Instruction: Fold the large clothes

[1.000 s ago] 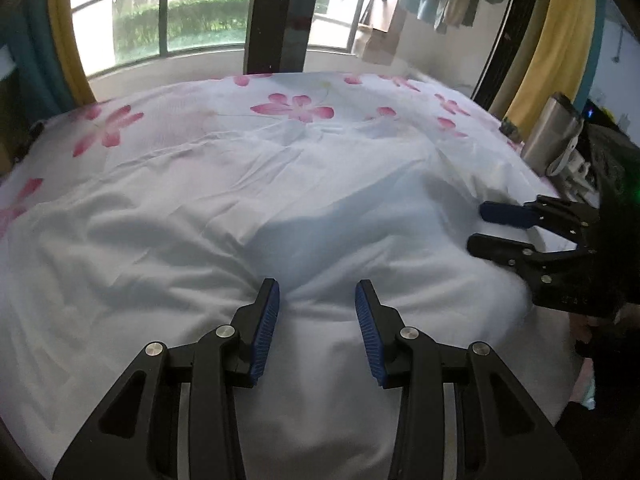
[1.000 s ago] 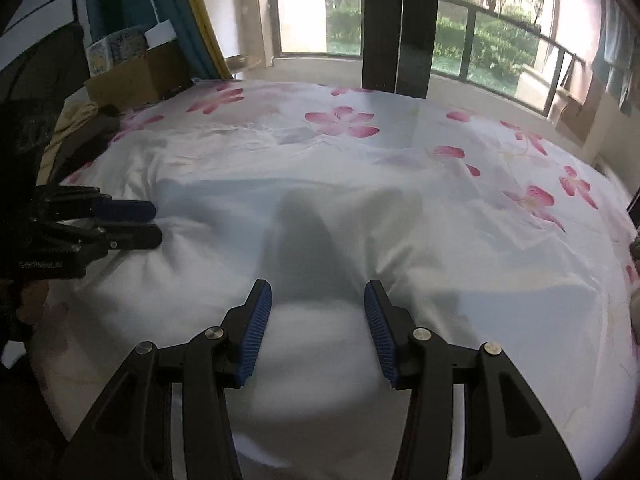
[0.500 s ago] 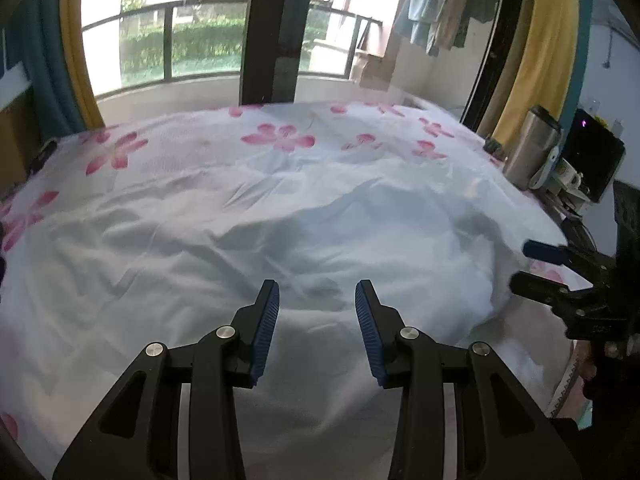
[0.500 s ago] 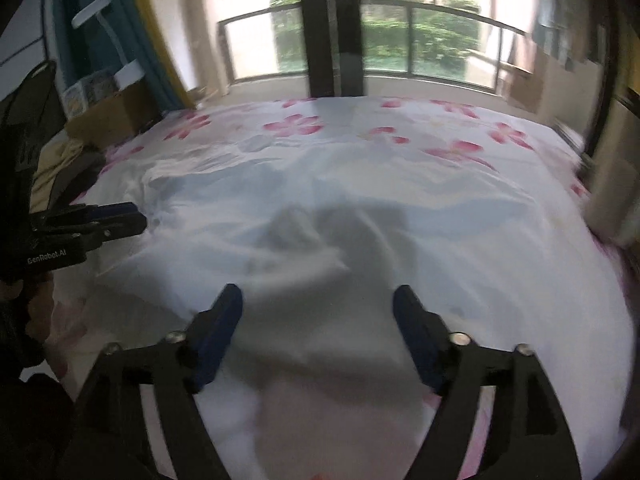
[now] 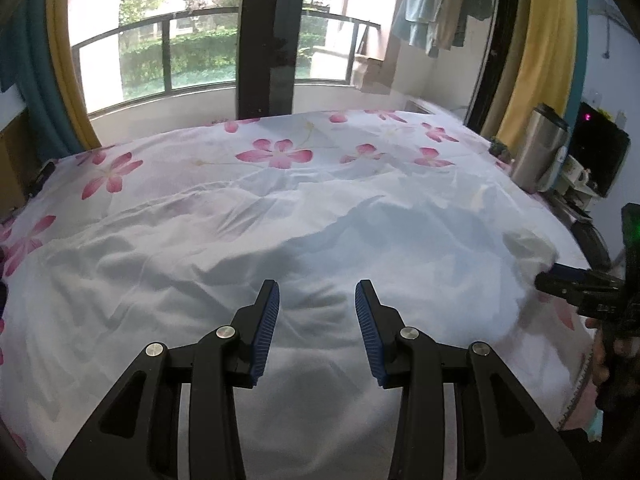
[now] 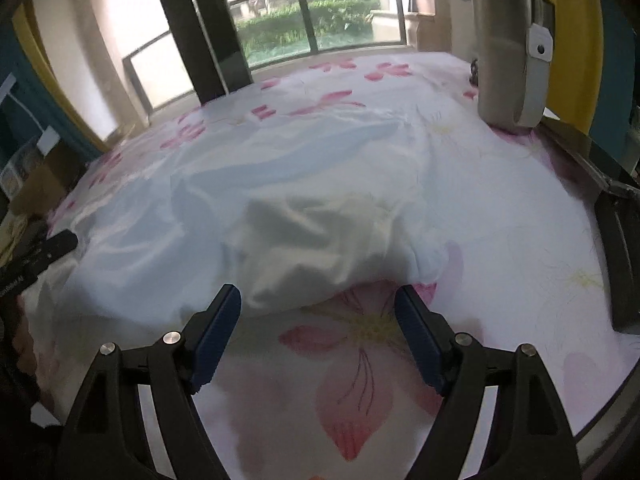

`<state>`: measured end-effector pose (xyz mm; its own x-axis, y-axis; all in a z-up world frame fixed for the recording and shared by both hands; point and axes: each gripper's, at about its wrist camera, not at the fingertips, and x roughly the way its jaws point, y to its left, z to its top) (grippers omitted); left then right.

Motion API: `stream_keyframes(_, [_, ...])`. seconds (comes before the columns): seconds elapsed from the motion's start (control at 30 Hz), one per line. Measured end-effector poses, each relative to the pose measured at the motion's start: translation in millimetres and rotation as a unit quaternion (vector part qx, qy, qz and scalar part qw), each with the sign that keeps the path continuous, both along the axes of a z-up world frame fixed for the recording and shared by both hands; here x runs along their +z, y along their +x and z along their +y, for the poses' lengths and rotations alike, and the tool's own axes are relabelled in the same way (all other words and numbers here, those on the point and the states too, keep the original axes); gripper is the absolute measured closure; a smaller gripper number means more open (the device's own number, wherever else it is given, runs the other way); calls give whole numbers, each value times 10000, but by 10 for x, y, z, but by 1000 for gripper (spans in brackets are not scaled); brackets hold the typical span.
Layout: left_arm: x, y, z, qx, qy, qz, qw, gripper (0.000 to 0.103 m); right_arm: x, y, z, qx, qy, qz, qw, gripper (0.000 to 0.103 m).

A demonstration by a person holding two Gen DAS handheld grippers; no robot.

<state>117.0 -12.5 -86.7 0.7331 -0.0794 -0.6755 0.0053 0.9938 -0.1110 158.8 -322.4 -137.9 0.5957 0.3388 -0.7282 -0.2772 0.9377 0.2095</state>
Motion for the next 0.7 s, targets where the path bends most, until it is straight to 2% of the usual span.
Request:
stream_keyframes(0.13, [-68, 150, 36, 63, -50, 107, 9999, 61, -9, 137, 39, 120, 562, 98, 9983, 13])
stream_keyframes(0.23, [-176, 277, 40, 15, -146, 316, 9994, 61, -20, 273, 135, 164, 930, 134, 9954, 12])
stream_keyframes(0.3, [-288, 359, -19, -87, 41, 539, 9985, 61, -31, 351, 209, 183, 1113, 157, 9935, 12])
stream_keyframes(0.37, [-279, 361, -76, -175, 252, 490, 9983, 61, -25, 400, 305, 201, 1230, 171, 9921, 12])
stream_keyframes(0.47, [-288, 352, -32, -98, 37, 497, 9987, 61, -37, 509, 461, 430, 1622, 306, 9853, 12])
stream_keyframes(0.6, [-289, 344, -36, -60, 0, 492, 9988, 61, -59, 614, 694, 625, 1892, 347, 9793, 12])
stream_keyframes(0.63, [-290, 344, -40, -55, -6, 490, 9988, 61, -60, 635, 741, 649, 1869, 344, 9796, 15])
stream_keyframes(0.7, [-293, 349, -40, -48, -10, 492, 9988, 61, -64, 653, 845, 797, 1821, 389, 9793, 42])
